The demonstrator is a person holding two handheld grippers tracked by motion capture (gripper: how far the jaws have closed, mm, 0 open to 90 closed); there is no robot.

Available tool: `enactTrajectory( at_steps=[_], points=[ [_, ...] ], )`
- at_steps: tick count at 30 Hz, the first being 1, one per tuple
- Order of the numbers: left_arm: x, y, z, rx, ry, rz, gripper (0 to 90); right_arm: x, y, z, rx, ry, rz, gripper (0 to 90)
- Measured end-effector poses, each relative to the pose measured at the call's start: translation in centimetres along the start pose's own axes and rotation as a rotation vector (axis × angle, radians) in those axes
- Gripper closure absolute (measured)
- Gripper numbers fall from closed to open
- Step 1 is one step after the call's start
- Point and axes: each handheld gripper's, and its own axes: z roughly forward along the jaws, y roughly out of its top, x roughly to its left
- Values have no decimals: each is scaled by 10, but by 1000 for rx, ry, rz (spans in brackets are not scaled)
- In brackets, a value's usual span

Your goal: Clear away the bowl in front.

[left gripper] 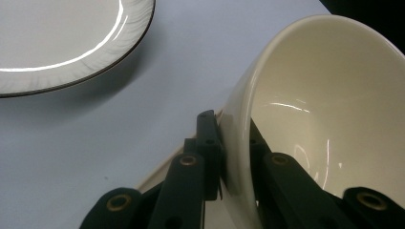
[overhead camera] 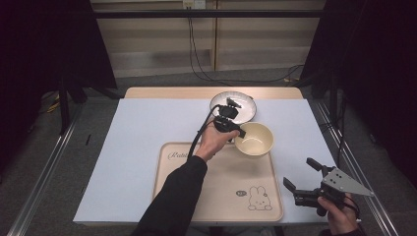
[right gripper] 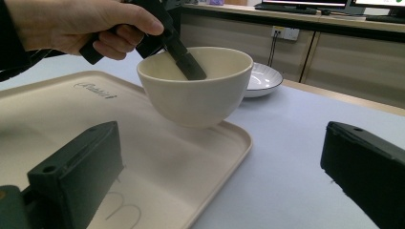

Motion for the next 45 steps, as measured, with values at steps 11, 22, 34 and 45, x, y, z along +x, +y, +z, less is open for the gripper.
enactTrajectory(
  at_steps=[11, 22, 34, 45],
  points=[
    [-4, 2, 15, 40, -1, 7, 834, 0, 0, 0, -1, 1, 2, 0],
    [-4, 0, 28, 66, -1, -1, 835, 0, 0, -1, 3, 5, 3, 0],
    [1, -3, 35, 60, 6, -29, 834, 0, 0, 0, 2, -2, 2, 0],
    [0, -6, 38, 39, 24, 17, 834, 0, 0, 0, 2, 2, 3, 0]
  ],
)
